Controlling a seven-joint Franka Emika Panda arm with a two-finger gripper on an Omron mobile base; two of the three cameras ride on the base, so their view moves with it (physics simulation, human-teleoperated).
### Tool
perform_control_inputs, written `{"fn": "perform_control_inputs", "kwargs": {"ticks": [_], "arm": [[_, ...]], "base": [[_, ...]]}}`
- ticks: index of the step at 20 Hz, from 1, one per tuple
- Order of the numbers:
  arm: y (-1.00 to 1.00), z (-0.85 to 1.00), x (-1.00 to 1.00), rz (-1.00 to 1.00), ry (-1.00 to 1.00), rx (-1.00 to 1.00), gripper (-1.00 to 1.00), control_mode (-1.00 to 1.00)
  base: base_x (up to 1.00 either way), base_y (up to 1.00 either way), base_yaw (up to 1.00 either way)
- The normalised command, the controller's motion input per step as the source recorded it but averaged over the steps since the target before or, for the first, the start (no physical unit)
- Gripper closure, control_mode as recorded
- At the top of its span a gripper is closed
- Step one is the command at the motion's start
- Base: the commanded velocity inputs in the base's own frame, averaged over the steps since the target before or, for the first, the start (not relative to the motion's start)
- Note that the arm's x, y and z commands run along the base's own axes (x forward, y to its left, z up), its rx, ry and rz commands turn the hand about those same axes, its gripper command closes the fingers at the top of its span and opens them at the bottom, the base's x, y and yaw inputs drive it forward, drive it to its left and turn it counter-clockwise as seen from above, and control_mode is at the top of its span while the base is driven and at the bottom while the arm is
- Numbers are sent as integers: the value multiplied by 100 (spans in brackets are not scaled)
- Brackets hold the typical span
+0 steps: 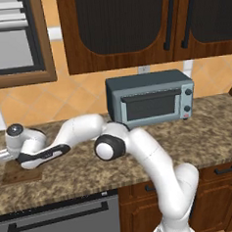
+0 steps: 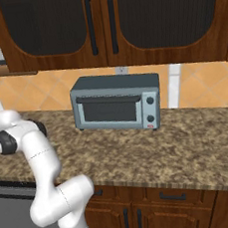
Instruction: Pick up the sponge from the counter and clean the cutting board by briefly scrubbing or pressing down on the cutting board. Once finished, release the sponge.
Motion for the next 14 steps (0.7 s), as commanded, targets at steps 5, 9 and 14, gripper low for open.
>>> {"fn": "perform_control_inputs", "kwargs": {"ticks": [5,9,14], "arm": [[0,-33,-69,0,0,5,100,-100],[0,-30,-78,0,-1,4,100,-100],[0,-13,-71,0,-3,4,100,-100]], "base": [[0,0,0],[0,0,0],[0,0,0]]}}
